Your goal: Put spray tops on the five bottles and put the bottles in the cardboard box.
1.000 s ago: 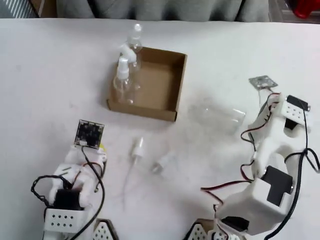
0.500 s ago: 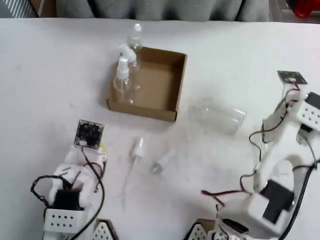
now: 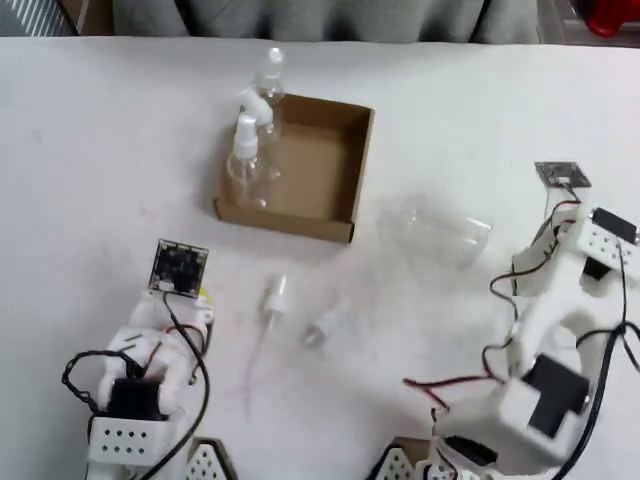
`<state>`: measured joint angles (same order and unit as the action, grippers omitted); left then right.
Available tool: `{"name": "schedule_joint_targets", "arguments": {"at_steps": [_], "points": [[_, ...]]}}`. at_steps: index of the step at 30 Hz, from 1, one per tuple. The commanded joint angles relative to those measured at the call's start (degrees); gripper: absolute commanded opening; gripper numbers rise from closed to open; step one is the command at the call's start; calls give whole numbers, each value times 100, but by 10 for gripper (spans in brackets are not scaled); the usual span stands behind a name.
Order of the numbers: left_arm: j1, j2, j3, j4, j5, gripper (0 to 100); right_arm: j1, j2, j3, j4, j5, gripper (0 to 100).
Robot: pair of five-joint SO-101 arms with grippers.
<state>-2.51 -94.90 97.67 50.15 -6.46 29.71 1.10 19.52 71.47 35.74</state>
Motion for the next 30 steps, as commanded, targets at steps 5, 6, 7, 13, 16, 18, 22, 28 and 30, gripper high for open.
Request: {"name": "schedule_joint_targets", "arguments": {"at_steps": [5,6,7,13,16,18,22,28,30], "points": [[-31,-136,-26,9,-70,26,84,760,-1055,-40,114,256],[-31,-136,-26,9,-70,26,84,831,-1073,-40,123,256],[-22,-136,-26,9,-70,26,75,875,-1073,-48,132,255],[-22,-136,-26,-70,-70,27,40,1121,-1116,-136,651,255],[-22,-136,-26,-70,-70,27,48,1253,-1196,-163,668,255],[-22,-136,-26,-70,-70,27,48,1358,-1275,-154,668,252],[-22,-136,-26,-70,-70,27,57,1552,-1503,-136,668,190],[-22,-136,-26,-70,-70,27,48,1745,-1881,-136,677,104],[-22,-136,-26,-70,-70,27,57,1736,-2013,-127,668,69]]}}
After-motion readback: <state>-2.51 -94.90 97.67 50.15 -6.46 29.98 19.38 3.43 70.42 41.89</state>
